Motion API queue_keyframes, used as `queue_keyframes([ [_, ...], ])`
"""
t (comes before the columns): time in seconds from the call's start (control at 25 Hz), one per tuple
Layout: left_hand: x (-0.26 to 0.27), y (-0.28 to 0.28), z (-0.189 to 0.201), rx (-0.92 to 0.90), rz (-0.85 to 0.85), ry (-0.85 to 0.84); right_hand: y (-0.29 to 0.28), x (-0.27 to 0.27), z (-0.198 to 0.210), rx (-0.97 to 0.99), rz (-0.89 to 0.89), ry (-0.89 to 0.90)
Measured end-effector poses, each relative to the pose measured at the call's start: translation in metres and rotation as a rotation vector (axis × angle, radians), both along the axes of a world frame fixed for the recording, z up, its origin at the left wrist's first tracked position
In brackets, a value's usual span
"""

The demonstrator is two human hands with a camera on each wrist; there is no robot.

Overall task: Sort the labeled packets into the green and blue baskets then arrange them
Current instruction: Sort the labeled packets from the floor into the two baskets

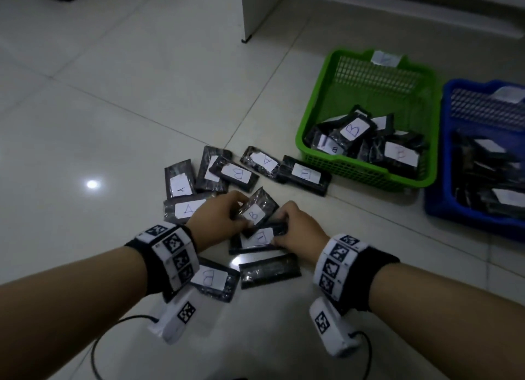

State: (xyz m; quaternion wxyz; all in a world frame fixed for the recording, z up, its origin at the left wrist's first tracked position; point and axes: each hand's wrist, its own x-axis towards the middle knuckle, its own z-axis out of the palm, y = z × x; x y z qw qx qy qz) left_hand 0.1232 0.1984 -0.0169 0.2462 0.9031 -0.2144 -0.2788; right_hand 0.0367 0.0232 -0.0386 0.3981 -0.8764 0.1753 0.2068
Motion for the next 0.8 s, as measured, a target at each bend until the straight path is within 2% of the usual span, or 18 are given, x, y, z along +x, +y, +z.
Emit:
queue_keyframes([
  [0.12, 0.006, -0.007, 0.019, -0.231, 0.149, 0.06, -0.018, 0.008, 0.02, 0.239, -0.172, -0.088],
  [0.2, 0.014, -0.019, 0.035, -0.454, 0.267, 0.112, -0.031, 0.014, 0.044, 0.381, -0.254, -0.175],
  [0.32, 0.033, -0.052, 0.054, -0.773, 0.382, 0.14, -0.062, 0.027, 0.075, 0.432, -0.432, -0.308],
  [0.44, 0.044, -0.1, 0.063, -0.919, 0.413, 0.192, -0.108, 0.04, 0.087, 0.474, -0.727, -0.493],
  [0.52, 0.047, -0.132, 0.06, -0.925, 0.39, 0.231, -0.138, 0.045, 0.087, 0.43, -0.892, -0.555],
  [0.64, 0.052, -0.172, 0.043, -0.769, 0.324, 0.182, -0.17, 0.049, 0.084, 0.371, -1.024, -0.566],
  [0.8, 0.063, -0.195, 0.025, -0.41, 0.137, 0.004, -0.189, 0.056, 0.07, 0.465, -0.986, -0.499],
])
